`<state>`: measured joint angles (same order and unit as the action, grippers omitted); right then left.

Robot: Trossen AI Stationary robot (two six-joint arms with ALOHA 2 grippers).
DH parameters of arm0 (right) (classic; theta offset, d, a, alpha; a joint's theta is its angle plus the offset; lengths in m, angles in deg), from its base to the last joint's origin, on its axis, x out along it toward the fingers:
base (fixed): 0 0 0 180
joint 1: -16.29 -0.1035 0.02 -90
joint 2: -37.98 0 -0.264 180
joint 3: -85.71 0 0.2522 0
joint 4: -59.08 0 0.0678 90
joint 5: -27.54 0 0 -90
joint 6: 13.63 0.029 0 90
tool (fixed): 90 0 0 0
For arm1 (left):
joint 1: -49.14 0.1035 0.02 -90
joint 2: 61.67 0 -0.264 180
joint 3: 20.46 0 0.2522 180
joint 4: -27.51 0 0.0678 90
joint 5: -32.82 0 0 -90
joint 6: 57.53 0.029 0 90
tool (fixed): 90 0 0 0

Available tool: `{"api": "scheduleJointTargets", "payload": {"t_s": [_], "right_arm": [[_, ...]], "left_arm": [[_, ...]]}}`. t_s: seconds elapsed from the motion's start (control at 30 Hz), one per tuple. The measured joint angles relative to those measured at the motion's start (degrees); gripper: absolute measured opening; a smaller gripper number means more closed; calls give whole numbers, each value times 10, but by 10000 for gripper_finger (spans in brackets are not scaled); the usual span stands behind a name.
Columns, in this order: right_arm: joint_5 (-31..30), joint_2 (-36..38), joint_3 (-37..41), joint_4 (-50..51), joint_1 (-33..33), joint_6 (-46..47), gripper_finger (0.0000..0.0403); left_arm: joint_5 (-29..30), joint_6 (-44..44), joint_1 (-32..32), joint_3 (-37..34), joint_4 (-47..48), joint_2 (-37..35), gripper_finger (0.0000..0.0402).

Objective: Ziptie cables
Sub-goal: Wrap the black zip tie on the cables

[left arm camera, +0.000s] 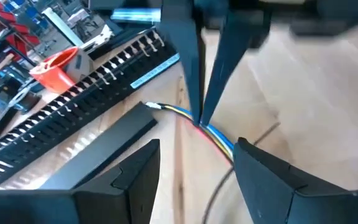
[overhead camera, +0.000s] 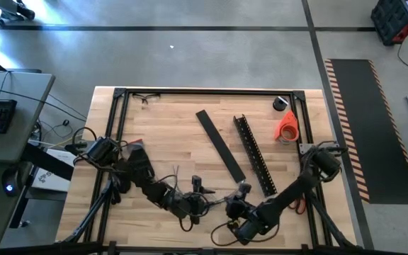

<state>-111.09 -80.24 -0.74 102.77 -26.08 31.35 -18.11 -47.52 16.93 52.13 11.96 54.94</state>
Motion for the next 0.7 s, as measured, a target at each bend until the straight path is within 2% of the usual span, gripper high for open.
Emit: {"api": "scheduleJointTargets", "payload": {"t_s": [0.13, 0.23, 0.33, 0.47, 0.57, 0.7], "right_arm": [[81, 16, 0, -20, -6, 91, 13], [119, 9, 10, -88, -4, 105, 49], [122, 2, 25, -143, -1, 100, 94], [116, 1, 27, -163, 2, 116, 139], [109, -15, 27, -176, 8, 112, 146], [95, -37, 27, -192, 11, 104, 131]], "left_arm": [[-1, -7, -8, 0, 1, 0, 184], [3, -13, -11, 5, 33, 0, 184], [7, -48, -14, 16, 97, -6, 184], [-2, -85, -14, 37, 186, -9, 184], [-1, -97, -16, 46, 216, -9, 184], [37, -109, -24, 46, 218, -11, 184]]}}
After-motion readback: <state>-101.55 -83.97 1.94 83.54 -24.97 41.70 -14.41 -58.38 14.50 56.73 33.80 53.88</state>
